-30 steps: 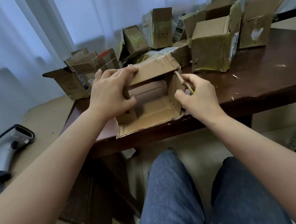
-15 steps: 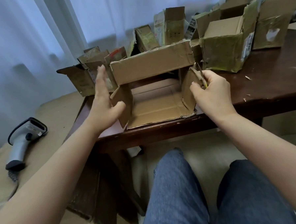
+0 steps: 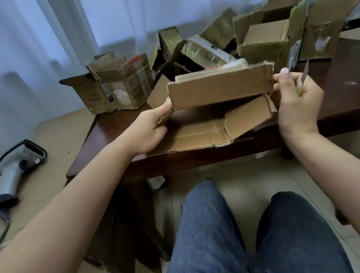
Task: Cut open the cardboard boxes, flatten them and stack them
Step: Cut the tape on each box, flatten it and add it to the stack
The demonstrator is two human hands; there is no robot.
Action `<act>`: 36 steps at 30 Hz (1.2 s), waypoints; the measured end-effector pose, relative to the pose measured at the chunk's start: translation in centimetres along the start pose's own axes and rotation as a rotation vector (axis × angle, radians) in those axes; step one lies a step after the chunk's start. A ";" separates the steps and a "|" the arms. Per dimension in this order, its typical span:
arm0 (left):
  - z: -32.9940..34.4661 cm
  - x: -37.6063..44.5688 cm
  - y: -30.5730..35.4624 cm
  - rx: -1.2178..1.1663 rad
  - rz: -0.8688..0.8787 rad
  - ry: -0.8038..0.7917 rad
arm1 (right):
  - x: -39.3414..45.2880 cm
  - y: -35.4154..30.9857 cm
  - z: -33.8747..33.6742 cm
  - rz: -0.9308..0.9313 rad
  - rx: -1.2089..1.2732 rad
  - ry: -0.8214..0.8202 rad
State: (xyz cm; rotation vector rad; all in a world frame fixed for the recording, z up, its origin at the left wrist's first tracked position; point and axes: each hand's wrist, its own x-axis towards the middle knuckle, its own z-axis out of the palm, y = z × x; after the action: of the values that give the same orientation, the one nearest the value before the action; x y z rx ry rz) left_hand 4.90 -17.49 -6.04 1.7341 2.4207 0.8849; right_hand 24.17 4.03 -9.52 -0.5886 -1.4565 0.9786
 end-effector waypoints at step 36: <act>-1.6 3.1 0.6 -0.265 -0.264 -0.227 | 5.5 -1.3 0.6 0.143 -0.482 -0.668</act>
State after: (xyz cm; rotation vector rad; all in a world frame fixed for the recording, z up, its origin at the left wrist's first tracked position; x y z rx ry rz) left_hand 3.68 -15.34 -3.54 1.3105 2.2017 0.8748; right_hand 23.03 7.78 -5.44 -0.7585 -2.3085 0.9848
